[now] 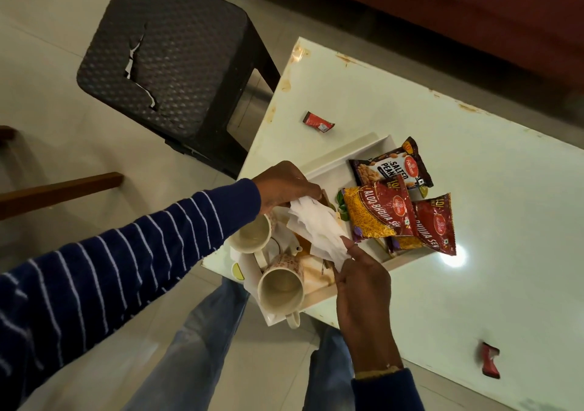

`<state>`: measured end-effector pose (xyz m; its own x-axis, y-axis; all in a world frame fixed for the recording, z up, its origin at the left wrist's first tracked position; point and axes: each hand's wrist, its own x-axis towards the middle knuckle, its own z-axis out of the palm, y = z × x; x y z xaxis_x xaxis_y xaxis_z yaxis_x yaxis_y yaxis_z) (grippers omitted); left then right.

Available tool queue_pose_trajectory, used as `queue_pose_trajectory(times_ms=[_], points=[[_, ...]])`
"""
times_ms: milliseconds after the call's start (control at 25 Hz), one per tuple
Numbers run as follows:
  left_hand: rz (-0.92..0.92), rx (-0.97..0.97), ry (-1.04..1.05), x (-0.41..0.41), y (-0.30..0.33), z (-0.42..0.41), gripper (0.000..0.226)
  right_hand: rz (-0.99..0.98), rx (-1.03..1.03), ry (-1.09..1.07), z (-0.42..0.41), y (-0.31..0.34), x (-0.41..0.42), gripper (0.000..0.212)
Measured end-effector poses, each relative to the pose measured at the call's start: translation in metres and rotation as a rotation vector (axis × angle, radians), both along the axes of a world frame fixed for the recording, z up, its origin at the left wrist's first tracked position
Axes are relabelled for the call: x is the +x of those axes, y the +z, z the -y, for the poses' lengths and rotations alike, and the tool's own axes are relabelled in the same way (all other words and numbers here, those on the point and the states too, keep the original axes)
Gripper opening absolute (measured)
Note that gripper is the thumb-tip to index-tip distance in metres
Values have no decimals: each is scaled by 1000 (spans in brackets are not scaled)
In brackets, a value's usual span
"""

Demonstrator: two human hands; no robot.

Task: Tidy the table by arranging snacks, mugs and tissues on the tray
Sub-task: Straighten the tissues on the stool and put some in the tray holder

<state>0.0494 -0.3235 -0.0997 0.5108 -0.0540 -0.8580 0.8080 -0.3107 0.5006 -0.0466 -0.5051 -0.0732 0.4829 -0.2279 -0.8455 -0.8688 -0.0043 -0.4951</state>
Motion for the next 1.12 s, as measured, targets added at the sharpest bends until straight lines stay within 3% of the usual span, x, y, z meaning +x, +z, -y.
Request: queue_pose_trajectory(times_ms=[120,240,400,520,600,680,720,800,840,1000,1120], points=[[-15,84,-91,2,-1,3,27,-9,26,40,-2,3,-16,41],[-31,88,-83,7,-2,10,40,70,-22,43,-4,-1,-27,32],[-29,106,-81,13,-7,20,56,139,-331,104,-2,-22,-30,27],[106,213,-166,12,-12,26,70,224,-507,176,-5,-36,-34,24],[277,161,-194,8,-14,21,63,297,-557,178,-7,-42,-35,24],[411,16,-398,4,-12,11,61,363,-565,187,-9,-47,-36,23],[475,4,-579,2,-13,5,73,385,-563,184,-9,-50,-36,22],[610,71,-894,0,-22,-4,95,392,-574,174,-8,-55,-35,20],[660,108,-977,-1,-27,-7,95,376,-582,174,-7,-57,-35,19],[824,136,-984,-4,-32,-10,50,330,-583,200,-1,-64,-37,15],[816,68,-877,-4,-27,-11,28,291,-582,208,6,-66,-40,15]])
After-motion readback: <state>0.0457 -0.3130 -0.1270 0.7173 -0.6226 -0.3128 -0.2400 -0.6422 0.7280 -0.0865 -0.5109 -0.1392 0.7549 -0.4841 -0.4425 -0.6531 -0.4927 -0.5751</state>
